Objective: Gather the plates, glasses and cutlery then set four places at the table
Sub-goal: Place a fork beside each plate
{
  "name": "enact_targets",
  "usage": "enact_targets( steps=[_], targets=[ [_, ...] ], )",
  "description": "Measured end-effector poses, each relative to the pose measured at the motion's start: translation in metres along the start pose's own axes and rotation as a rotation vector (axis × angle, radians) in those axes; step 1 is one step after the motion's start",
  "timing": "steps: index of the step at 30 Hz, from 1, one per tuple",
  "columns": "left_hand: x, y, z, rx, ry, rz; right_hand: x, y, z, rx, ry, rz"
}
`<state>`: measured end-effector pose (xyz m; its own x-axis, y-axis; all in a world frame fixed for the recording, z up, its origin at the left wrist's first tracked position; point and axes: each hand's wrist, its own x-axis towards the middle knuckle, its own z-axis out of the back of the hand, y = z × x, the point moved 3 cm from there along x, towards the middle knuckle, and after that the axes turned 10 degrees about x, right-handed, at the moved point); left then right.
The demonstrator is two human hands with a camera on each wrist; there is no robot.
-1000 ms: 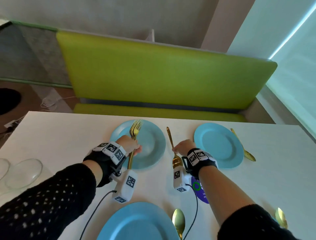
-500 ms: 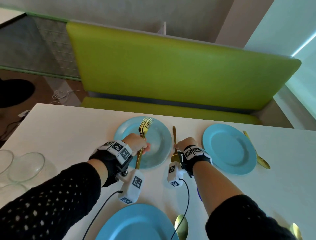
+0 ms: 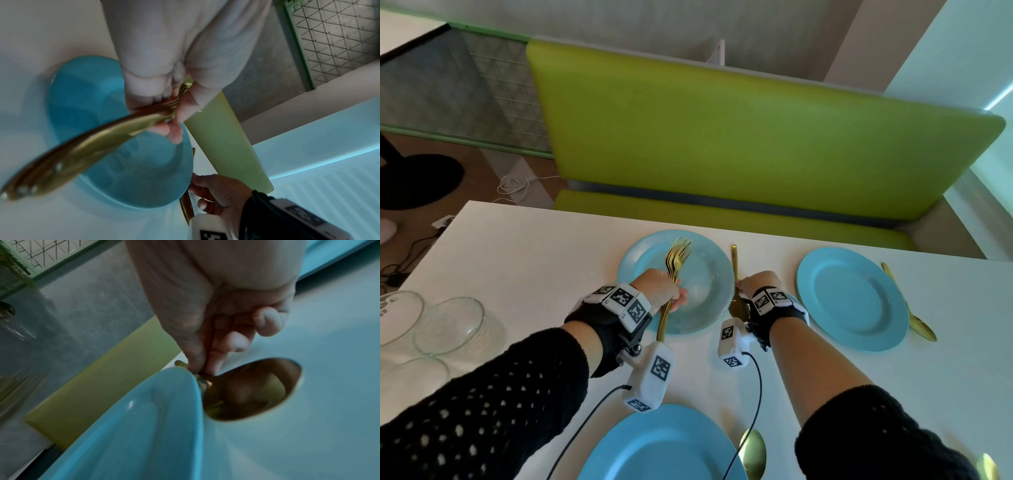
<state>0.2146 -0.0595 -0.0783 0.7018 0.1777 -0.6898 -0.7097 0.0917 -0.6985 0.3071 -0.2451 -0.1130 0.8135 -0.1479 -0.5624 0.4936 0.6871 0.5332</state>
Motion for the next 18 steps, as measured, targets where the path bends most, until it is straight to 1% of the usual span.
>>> enact_targets(
  steps=[1, 3, 6, 7, 8, 10, 12, 16, 18],
  targets=[
    [0.000, 0.002, 0.001, 0.003, 0.004, 0.001, 0.001, -0.001, 0.000, 0.030, 0.044, -0.008],
    [-0.003, 0.003, 0.002, 0.019, 0.021, 0.000, -0.013, 0.006, 0.004, -0.004, 0.051, 0.039],
    [-0.013, 0.005, 0.005, 0.058, 0.048, -0.001, -0.044, 0.019, 0.008, -0.134, -0.067, 0.206],
    [-0.016, 0.006, 0.005, 0.078, 0.062, -0.001, -0.054, 0.022, 0.005, -0.143, -0.089, 0.265],
    [-0.020, 0.009, 0.005, 0.107, 0.077, -0.002, -0.066, 0.022, 0.001, -0.103, -0.093, 0.334],
    [-0.027, 0.012, 0.004, 0.180, 0.095, -0.013, -0.095, 0.025, -0.008, -0.061, -0.028, 0.490],
    [-0.036, 0.014, 0.002, 0.232, 0.100, -0.030, -0.118, 0.026, -0.017, -0.099, 0.026, 0.634],
    [-0.061, 0.015, -0.003, 0.348, 0.151, -0.084, -0.149, 0.022, -0.025, -0.290, 0.064, 0.763],
    [-0.070, 0.017, -0.005, 0.369, 0.180, -0.106, -0.160, 0.018, -0.025, -0.375, 0.076, 0.777]
  ],
)
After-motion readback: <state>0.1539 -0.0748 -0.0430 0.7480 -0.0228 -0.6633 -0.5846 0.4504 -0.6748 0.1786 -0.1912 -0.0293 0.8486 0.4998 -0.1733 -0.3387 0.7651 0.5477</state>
